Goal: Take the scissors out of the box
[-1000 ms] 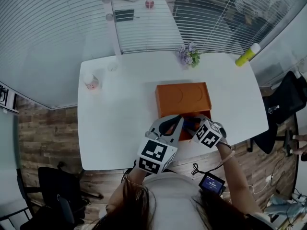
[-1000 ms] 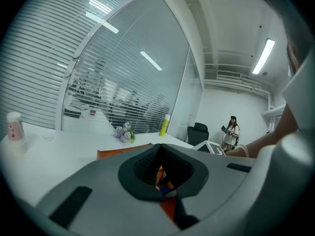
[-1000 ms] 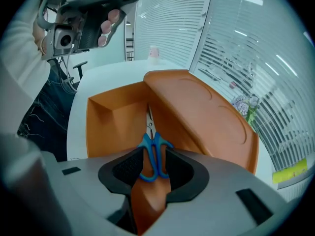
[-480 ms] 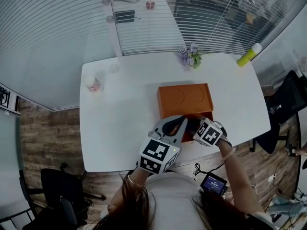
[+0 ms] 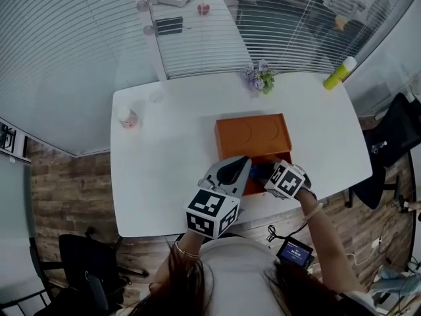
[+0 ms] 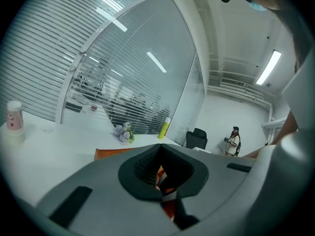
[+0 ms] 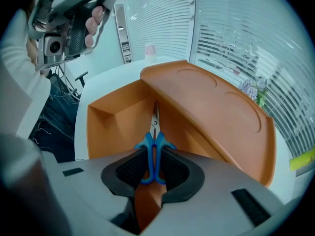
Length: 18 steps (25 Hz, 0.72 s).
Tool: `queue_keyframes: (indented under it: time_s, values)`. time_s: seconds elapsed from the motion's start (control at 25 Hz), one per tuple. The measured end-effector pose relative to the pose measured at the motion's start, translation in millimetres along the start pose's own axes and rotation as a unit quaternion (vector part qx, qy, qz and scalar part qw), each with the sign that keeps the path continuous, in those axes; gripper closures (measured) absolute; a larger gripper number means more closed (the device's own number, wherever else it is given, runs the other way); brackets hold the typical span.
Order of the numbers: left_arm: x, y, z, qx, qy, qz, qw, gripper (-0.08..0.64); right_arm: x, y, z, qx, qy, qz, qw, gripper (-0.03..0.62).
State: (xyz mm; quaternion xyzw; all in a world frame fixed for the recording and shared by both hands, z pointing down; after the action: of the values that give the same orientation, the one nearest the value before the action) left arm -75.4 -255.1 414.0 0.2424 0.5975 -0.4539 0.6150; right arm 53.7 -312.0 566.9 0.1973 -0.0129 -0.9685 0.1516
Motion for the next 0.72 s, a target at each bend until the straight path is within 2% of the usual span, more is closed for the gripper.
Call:
queue_keyframes:
  time_s: [0.32,0.72]
  values:
    - [0,4,-2,0.003,0.000,0.004,1.0000,0.543,8,-7,-18,-0.006,0.019,-0.004,1.000,0.480]
    - [-1,12,-6,0.005,-0.003,0.010,0.9999,0.543,5,-15,-36,-0.019,0.059,0.026,0.998,0.481]
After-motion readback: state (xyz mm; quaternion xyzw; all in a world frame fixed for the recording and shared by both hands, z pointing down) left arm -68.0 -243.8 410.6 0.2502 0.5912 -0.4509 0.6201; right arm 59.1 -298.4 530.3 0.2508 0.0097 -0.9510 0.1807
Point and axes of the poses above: the fingertips, and each gripper's own axes: z forward along the fingers, y to its right, x out of its top, the point moved 6 cm from there along -z, backward along the fingers, and after that the axes turned 9 degrees about z, right-handed, at the moved point
